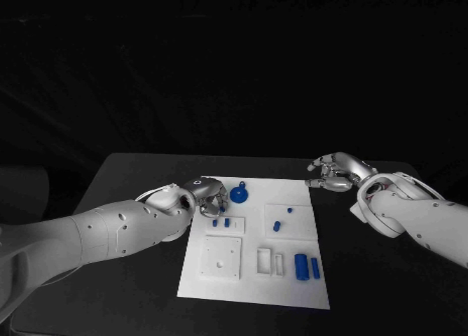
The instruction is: Assemble the parts on the task board
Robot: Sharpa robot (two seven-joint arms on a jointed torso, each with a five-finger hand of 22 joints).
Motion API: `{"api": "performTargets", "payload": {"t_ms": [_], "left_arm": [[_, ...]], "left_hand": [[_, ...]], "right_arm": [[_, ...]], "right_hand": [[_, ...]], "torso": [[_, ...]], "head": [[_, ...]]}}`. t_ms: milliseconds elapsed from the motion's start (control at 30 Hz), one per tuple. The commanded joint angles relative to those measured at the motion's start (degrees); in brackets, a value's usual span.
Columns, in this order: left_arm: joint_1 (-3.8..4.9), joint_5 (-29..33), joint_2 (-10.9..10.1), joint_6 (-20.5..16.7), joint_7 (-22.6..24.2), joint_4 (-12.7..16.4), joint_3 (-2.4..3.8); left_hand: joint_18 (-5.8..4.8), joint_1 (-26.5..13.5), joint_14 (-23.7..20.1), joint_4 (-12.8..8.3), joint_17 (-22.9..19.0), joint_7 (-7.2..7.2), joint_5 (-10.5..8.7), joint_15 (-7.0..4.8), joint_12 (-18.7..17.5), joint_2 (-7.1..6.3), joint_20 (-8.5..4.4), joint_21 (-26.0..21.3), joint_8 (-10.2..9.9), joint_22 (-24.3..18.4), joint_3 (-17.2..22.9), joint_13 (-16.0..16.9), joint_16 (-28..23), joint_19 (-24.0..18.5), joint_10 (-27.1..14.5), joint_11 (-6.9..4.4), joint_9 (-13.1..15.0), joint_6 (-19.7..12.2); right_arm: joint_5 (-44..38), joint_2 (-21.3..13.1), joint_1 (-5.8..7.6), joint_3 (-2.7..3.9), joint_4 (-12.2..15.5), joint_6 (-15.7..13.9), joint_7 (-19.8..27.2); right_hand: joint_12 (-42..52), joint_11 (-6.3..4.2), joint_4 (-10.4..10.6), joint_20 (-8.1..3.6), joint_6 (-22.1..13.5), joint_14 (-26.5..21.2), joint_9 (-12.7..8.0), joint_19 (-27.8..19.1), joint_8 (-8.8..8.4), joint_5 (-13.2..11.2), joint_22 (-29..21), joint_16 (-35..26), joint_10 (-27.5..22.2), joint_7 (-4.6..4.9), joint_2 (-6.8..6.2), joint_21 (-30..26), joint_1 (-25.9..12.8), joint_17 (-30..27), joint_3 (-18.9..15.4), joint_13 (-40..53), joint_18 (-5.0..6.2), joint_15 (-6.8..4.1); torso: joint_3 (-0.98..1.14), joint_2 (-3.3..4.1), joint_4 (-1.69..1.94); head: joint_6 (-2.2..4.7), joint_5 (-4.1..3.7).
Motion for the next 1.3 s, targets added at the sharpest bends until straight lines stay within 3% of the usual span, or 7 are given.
{"api": "performTargets", "payload": {"t_ms": [33, 400, 1300], "left_arm": [[-0.11, 0.22, 0.33, 0.44, 0.27, -0.06, -0.02], [-0.33, 0.21, 1.18, 0.60, 0.24, -0.76, -0.02], [-0.31, -1.01, 1.90, 6.80, -1.97, -1.45, -0.25]], "left_hand": [[4.13, 0.09, 0.33, 0.07, -0.09, 0.27, 0.19, -0.06, 0.27, 0.86, -1.40, -0.17, 0.13, -0.10, 0.37, 1.74, -0.33, 0.08, 2.61, 0.55, -0.06, 0.17], [4.11, 0.08, 0.36, 0.06, -0.15, 0.29, 0.20, -0.06, 0.21, 0.93, -1.42, -0.19, 0.10, -0.11, 0.39, 1.75, -0.35, 0.10, 2.60, 0.56, -0.07, 0.14], [4.05, 0.04, 0.32, -0.03, -0.27, 0.33, 0.18, -0.02, 0.05, 1.13, -1.44, -0.25, 0.02, -0.12, 0.42, 1.78, -0.38, 0.04, 2.56, 0.60, -0.12, 0.05]], "right_arm": [[-0.29, 0.02, -0.02, 0.01, 0.10, 0.20, 0.48], [-0.29, 0.11, -0.02, 0.01, 0.06, 0.24, 0.48], [-0.30, 0.06, -0.02, 0.01, 0.08, 0.34, 0.44]], "right_hand": [[0.38, -0.07, -0.09, 0.07, -0.01, -0.51, -0.05, 0.14, 0.26, 0.17, 0.06, 0.35, -0.44, 0.29, 0.68, -0.38, 0.02, -0.05, 0.36, -0.09, 3.88, -0.06], [0.39, -0.07, -0.09, 0.07, 0.00, -0.51, -0.05, 0.15, 0.27, 0.17, 0.07, 0.36, -0.44, 0.29, 0.69, -0.39, 0.01, -0.07, 0.36, -0.10, 3.88, -0.06], [0.41, -0.07, -0.11, 0.07, 0.01, -0.52, -0.06, 0.16, 0.28, 0.17, 0.09, 0.38, -0.43, 0.29, 0.70, -0.41, 0.00, -0.11, 0.36, -0.12, 3.88, -0.07]], "torso": [[-0.01, 0.00, 0.00], [0.01, 0.02, -0.04], [0.02, 0.00, 0.03]], "head": [[0.01, 0.00], [0.07, 0.00], [-0.13, -0.16]]}}
